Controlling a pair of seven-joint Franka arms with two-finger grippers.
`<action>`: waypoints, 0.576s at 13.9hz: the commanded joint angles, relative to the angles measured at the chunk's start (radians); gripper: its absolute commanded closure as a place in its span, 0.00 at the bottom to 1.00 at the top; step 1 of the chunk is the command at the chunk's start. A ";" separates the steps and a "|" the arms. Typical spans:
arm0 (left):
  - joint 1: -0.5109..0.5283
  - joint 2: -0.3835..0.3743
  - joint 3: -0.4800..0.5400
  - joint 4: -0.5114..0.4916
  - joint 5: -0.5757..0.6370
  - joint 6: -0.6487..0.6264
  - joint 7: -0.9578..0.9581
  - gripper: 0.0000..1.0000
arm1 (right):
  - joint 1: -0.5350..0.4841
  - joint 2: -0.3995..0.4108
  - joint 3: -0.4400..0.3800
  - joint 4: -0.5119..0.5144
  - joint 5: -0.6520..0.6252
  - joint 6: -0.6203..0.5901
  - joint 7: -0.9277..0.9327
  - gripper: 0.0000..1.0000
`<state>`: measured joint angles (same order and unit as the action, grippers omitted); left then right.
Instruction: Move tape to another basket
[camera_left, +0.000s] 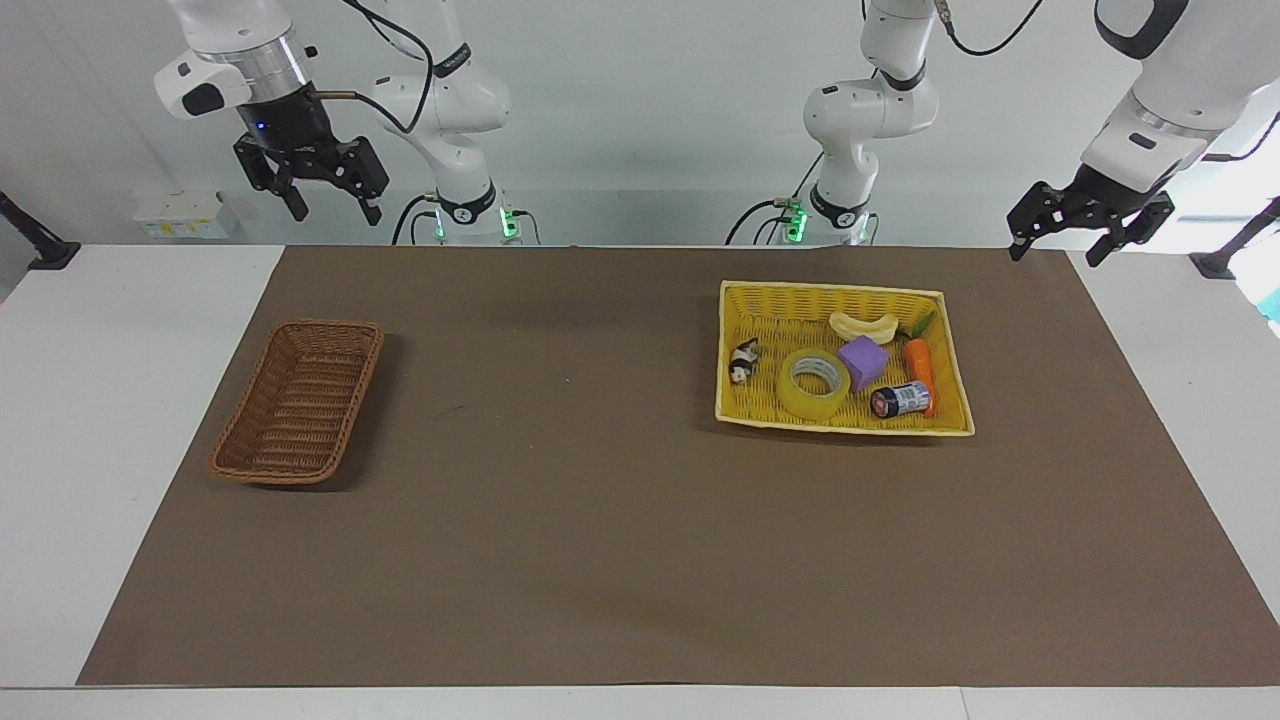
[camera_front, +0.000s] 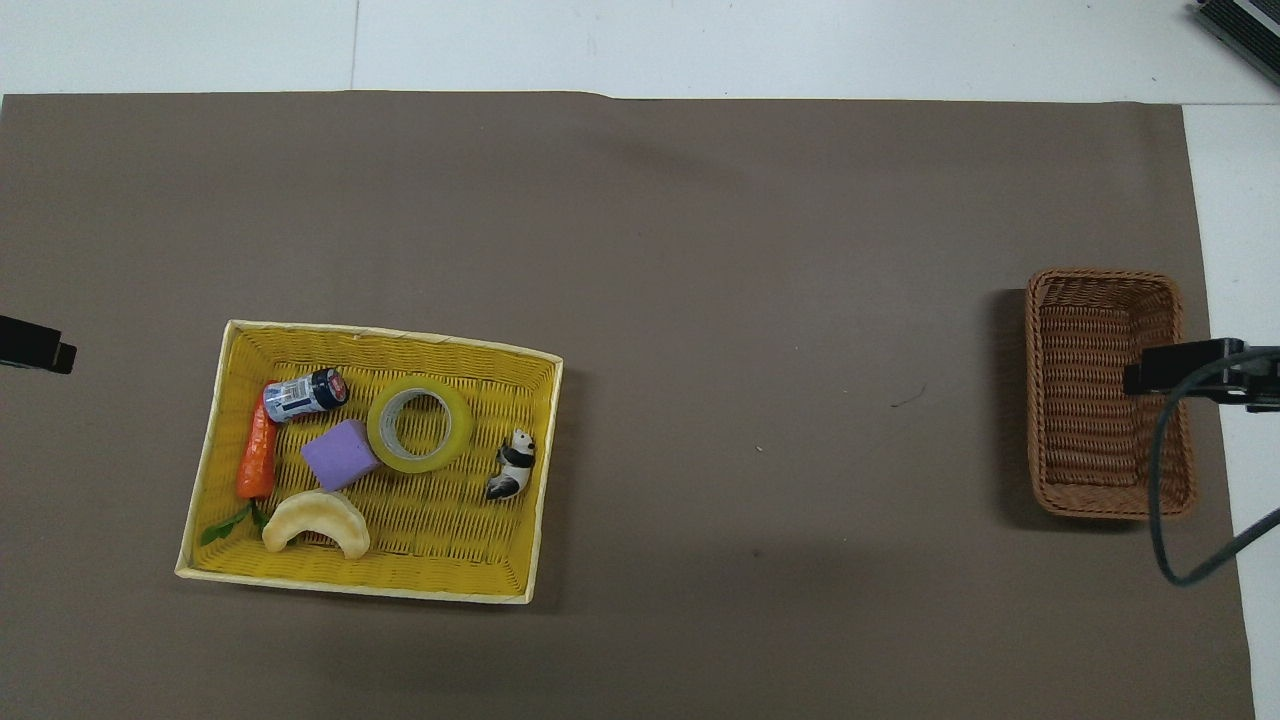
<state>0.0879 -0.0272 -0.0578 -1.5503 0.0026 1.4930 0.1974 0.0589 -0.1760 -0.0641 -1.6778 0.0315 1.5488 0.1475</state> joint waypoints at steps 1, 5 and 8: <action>0.007 -0.025 -0.001 -0.027 -0.010 -0.003 0.014 0.00 | -0.007 -0.019 0.003 -0.020 -0.009 0.014 -0.009 0.00; -0.005 -0.025 -0.002 -0.025 -0.012 0.004 0.011 0.00 | -0.007 -0.019 0.003 -0.020 -0.009 0.014 -0.011 0.00; -0.010 -0.025 -0.010 -0.027 -0.015 -0.002 0.023 0.00 | -0.007 -0.019 0.003 -0.020 -0.009 0.014 -0.009 0.00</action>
<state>0.0850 -0.0274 -0.0684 -1.5503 0.0020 1.4930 0.1996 0.0589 -0.1760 -0.0641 -1.6778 0.0316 1.5488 0.1475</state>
